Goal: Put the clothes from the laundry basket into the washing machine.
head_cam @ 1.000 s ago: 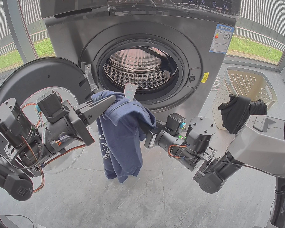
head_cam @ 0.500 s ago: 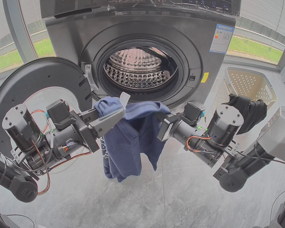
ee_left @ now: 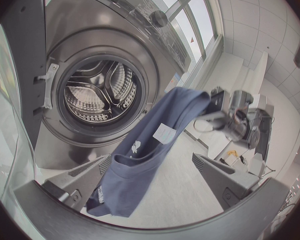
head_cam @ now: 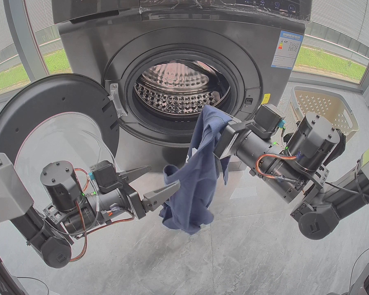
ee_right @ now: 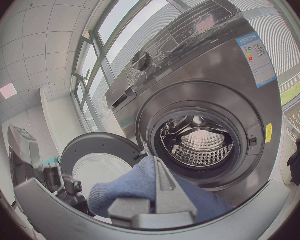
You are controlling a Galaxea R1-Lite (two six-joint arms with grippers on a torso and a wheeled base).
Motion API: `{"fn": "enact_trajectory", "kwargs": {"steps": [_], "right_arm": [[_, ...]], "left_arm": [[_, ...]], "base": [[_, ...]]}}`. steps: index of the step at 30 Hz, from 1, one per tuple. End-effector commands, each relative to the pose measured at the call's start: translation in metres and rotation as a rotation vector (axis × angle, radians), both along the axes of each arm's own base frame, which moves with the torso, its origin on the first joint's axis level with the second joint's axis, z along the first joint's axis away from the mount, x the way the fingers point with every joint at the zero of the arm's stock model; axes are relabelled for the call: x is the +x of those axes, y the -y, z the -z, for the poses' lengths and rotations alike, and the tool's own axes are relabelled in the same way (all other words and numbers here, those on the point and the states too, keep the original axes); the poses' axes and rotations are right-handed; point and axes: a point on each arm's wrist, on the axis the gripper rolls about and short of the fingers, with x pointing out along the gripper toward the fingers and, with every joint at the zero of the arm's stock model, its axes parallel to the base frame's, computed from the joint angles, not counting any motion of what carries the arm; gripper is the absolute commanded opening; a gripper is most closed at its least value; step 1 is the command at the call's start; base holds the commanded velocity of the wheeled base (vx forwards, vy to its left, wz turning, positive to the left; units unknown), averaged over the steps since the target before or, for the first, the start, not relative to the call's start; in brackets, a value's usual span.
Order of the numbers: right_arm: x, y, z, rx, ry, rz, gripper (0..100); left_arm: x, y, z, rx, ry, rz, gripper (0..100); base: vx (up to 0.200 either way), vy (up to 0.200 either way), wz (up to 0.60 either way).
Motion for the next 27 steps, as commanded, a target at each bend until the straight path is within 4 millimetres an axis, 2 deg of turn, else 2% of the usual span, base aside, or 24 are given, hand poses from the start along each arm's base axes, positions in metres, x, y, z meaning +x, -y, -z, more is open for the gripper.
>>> {"fn": "enact_trajectory", "kwargs": {"steps": [1, 7, 12, 19, 27], "right_arm": [[0.004, -0.005, -0.008, 0.021, 0.022, 0.001, 0], [0.014, -0.014, -0.020, 0.045, 0.039, 0.022, 0], [0.018, -0.017, -0.018, 0.049, 0.034, 0.038, 0], [0.025, -0.022, -0.013, 0.051, 0.028, 0.052, 0], [0.026, -0.026, -0.011, 0.051, 0.026, 0.045, 0]], "left_arm": [[0.005, 0.002, 0.032, 0.069, -0.073, 0.003, 100], [-0.001, 0.000, 0.052, 0.149, -0.108, 0.016, 100], [-0.003, 0.001, 0.067, 0.195, -0.138, 0.055, 100], [-0.004, 0.007, 0.074, 0.204, -0.144, 0.126, 100], [0.021, 0.023, 0.080, 0.179, -0.104, 0.129, 100]], "base": [[0.000, 0.000, 0.00], [0.000, 0.000, 0.00], [0.000, 0.000, 0.00], [0.000, 0.000, 0.00], [0.000, 0.000, 0.00]]}}
